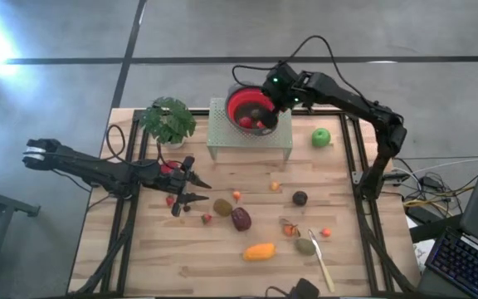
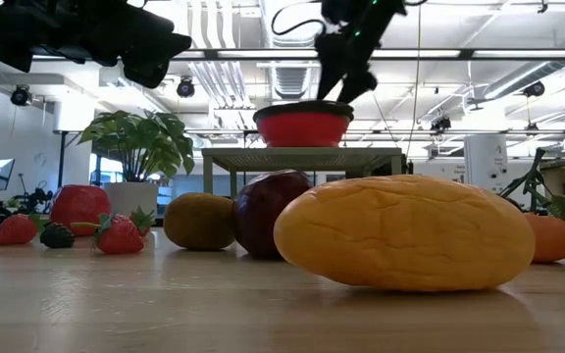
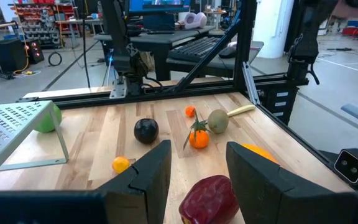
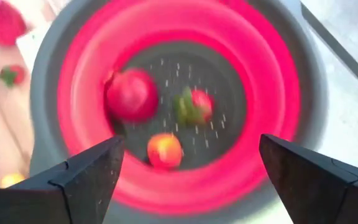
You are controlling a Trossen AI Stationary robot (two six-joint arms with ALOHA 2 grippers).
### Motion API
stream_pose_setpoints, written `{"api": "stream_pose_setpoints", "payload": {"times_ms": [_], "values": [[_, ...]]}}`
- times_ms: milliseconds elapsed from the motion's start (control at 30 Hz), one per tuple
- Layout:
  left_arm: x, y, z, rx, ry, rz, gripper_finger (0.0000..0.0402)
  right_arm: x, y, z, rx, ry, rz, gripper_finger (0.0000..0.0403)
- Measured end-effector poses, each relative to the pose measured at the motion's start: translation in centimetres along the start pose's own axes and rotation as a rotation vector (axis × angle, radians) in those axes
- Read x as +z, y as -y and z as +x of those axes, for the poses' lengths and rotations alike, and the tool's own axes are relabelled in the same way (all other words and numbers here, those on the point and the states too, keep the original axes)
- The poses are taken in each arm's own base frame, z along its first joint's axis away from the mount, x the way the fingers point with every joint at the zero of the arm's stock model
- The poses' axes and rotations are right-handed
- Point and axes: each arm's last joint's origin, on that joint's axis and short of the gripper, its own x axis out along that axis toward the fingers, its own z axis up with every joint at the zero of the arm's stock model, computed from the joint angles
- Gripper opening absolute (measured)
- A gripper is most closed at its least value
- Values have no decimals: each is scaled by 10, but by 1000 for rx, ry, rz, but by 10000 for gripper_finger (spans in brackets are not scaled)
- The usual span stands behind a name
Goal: Pick & Place Fruit
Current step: Put the apple into the red strainer bowl on the shelf
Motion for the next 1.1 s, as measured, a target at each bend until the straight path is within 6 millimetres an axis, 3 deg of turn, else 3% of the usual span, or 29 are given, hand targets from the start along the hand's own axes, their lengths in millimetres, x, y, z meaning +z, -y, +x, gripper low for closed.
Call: {"api": "stream_pose_setpoints", "payload": {"times_ms": [300, 533, 733, 1100], "values": [[0, 0, 0, 1, 0, 0, 161, -33, 11, -51, -121, -109, 70, 343], [0, 0, 0, 1, 0, 0, 161, -63, 26, -75, -215, -75, 232, 320], [0, 0, 0, 0, 0, 0, 161, -93, 29, -71, -313, -90, 265, 300], [0, 0, 0, 0, 0, 0, 161, -136, 39, -34, -363, -240, 352, 278]]}}
